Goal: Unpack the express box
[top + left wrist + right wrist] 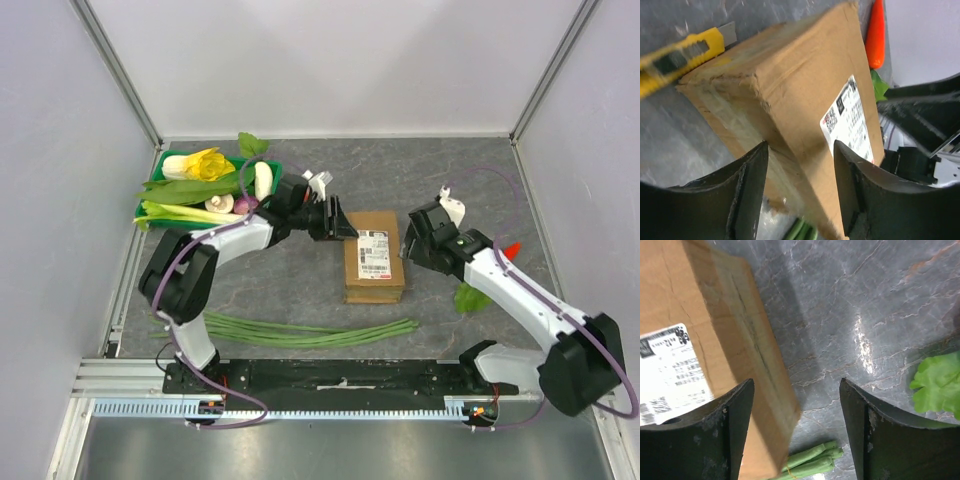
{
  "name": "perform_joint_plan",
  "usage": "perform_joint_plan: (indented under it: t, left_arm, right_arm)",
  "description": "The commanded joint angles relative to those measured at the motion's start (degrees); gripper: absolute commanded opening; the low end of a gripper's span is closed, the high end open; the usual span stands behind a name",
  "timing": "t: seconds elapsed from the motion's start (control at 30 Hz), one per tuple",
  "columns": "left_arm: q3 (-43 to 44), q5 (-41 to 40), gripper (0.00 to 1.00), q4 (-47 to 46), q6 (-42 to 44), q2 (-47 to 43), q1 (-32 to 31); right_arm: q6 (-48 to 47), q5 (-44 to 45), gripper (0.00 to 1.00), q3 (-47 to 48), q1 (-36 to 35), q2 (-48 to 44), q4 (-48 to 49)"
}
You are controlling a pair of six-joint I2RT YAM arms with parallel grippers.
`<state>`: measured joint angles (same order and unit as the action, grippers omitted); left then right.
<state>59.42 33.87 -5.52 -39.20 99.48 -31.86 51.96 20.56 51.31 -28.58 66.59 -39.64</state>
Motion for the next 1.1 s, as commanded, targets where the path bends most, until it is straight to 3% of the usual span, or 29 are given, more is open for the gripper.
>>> perform_joint_plan:
  t: [0.0, 0.3, 0.57, 1.07]
  left_arm:
    - [11.32, -2.22, 0.61, 8.84, 10.80, 5.62, 0.30]
    - [23.19, -0.74, 0.64, 16.49, 16.08, 14.15, 2.68]
    - [26.80, -0.29, 0.66, 20.90, 18.37, 15.66, 4.26]
    - [23.99, 0.94, 0.75, 21.25, 18.37, 7.32, 6.98]
  right_arm:
    - [-5.02, -7.43, 0.75, 0.11, 0.10, 3.90, 5.52]
    - [-11.18, -19.68, 0.79, -2.18, 0.01, 3.29, 11.42]
    - [-8.73, -11.25, 0.83, -1.56, 0.01, -0.14, 10.20]
    - [-6.26, -9.74, 0.88, -0.07, 0.01, -3.74, 11.25]
